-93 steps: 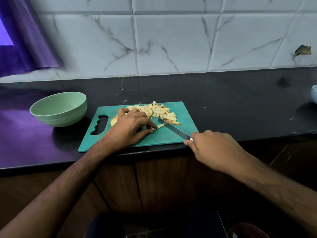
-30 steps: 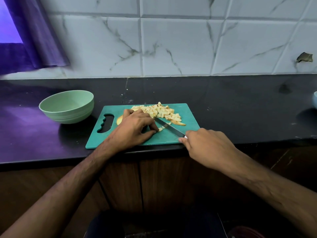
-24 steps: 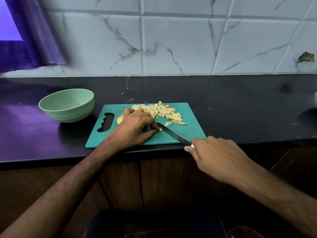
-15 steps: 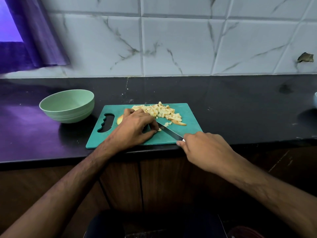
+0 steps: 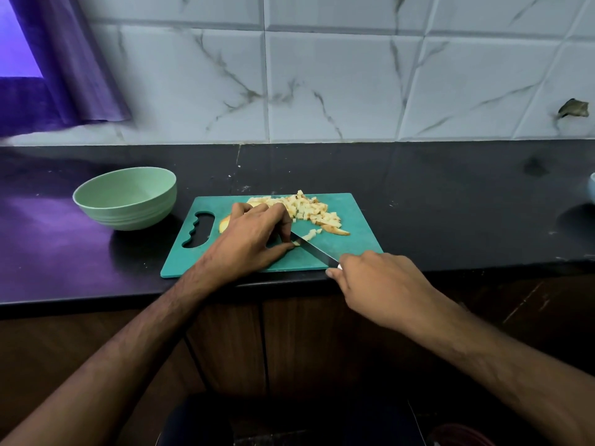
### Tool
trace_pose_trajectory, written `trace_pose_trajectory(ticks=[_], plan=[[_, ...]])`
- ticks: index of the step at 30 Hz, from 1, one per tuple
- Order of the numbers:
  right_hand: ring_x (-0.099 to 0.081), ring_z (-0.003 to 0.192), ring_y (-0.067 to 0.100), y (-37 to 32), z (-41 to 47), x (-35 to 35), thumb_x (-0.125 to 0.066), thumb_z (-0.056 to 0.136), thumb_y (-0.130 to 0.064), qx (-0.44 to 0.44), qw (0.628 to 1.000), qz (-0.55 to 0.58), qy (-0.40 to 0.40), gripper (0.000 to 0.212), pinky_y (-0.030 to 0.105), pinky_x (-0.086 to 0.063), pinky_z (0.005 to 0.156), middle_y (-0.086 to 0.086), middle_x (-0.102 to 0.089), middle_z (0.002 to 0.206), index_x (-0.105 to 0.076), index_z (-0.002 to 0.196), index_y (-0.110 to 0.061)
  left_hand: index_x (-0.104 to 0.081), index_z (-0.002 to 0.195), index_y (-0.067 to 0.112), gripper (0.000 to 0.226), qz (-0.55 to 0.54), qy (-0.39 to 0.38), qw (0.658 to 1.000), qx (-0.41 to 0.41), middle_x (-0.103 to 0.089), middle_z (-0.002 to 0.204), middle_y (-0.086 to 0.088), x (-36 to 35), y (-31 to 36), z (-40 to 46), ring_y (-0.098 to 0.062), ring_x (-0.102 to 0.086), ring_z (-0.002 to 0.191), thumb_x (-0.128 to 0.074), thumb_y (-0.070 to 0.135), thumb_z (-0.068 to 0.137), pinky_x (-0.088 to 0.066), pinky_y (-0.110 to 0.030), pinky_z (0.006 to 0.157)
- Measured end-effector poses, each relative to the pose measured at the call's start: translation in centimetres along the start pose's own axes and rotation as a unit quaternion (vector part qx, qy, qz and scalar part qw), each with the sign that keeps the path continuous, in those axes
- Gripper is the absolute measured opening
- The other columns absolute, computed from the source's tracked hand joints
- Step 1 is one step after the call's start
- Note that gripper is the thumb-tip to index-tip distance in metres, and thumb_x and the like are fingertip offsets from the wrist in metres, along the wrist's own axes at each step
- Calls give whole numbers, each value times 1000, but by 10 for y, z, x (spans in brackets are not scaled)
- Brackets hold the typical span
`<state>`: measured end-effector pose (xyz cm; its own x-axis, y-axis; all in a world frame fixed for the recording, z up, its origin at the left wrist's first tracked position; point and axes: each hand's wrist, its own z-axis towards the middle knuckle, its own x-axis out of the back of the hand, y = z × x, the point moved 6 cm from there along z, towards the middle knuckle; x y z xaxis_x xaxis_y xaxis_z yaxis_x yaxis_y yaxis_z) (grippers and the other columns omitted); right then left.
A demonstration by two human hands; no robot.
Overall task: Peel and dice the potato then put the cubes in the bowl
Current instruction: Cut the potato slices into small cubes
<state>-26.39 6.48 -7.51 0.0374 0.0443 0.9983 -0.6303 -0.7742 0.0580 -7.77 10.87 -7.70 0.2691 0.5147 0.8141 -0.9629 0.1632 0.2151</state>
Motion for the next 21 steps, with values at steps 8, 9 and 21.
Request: trace_pose_trajectory(ticks=[8, 9, 21], plan=[[-52, 57, 10, 53, 3, 18, -35, 106, -52, -30, 986, 166, 9, 45, 32, -40, 55, -1, -56, 71, -51, 79, -20, -60, 111, 25, 30, -20, 8, 1000, -8, -71, 98, 18, -4, -5, 0, 2, -63, 91, -78, 16, 89, -27, -21, 94], [-51, 50, 8, 61, 5, 18, -37, 106, -51, -33, 978, 204, 23, 46, 32, -41, 52, -1, -56, 67, -52, 79, -18, -61, 112, 23, 31, -32, 4, 999, -3, -71, 101, 17, -5, -6, 0, 0, -66, 92, -78, 12, 88, -32, -26, 96], [-30, 37, 14, 104, 62, -8, -40, 107, -47, -63, 798, 584, 131, 43, 26, -28, 43, 0, -38, 53, -47, 81, -14, -63, 130, 29, 36, 97, -84, 980, -154, -59, 133, 9, -19, 21, 23, -11, -55, 122, -42, 42, 104, -41, -43, 89]])
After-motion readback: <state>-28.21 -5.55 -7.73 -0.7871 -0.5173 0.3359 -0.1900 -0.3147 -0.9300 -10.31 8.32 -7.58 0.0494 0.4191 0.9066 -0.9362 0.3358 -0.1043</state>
